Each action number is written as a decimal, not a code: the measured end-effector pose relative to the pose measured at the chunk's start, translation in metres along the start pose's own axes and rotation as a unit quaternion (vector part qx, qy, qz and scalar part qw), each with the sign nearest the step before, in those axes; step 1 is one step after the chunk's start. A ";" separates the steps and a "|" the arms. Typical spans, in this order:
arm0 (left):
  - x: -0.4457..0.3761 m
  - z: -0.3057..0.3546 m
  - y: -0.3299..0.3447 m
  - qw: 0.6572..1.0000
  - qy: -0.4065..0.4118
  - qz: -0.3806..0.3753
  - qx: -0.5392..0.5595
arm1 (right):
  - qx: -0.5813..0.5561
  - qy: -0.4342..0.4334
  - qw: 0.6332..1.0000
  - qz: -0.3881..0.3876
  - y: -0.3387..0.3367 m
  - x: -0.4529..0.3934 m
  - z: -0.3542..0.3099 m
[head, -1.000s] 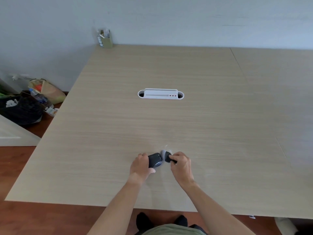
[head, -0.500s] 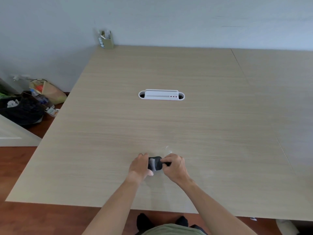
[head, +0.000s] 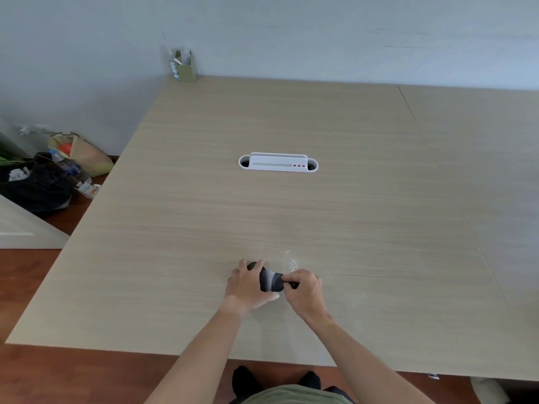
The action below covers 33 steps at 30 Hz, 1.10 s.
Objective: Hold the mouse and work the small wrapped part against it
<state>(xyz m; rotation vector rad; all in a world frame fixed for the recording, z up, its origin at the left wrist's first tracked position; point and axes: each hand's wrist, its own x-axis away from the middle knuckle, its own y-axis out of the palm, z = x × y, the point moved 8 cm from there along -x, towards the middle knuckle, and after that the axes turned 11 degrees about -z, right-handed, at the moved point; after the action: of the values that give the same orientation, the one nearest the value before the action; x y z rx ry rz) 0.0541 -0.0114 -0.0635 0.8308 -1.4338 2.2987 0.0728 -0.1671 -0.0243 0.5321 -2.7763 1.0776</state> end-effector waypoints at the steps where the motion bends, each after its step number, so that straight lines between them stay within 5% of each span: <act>1: 0.001 0.001 0.000 1.000 -0.005 0.009 0.007 | 0.010 0.009 1.000 0.005 -0.001 -0.001 0.004; 5: 0.003 0.005 -0.003 0.999 0.006 0.027 0.035 | -0.006 0.002 0.999 0.034 -0.008 -0.007 -0.007; 10: 0.001 0.010 -0.004 0.998 0.010 -0.011 0.054 | 0.028 -0.005 0.999 -0.044 0.002 -0.019 -0.017; 15: 0.004 0.010 -0.001 0.998 0.016 -0.042 0.041 | 0.020 -0.018 1.000 -0.010 -0.016 -0.028 -0.025; 21: 0.009 0.002 0.006 0.992 -0.016 -0.002 0.129 | 0.036 -0.002 0.991 -0.127 0.008 -0.035 -0.021; 27: 0.012 0.005 0.006 0.991 -0.042 -0.018 0.128 | 0.042 -0.004 0.998 -0.044 -0.009 -0.039 -0.031; 33: 0.012 0.001 0.009 0.987 -0.080 -0.013 0.137 | 0.047 0.035 0.987 -0.150 0.008 -0.046 -0.025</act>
<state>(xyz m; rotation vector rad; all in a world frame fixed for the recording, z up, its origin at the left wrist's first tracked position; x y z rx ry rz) 0.0403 -0.0173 -0.0624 1.1278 -1.1715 2.4944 0.1128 -0.1321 -0.0213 0.8717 -2.4896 1.1340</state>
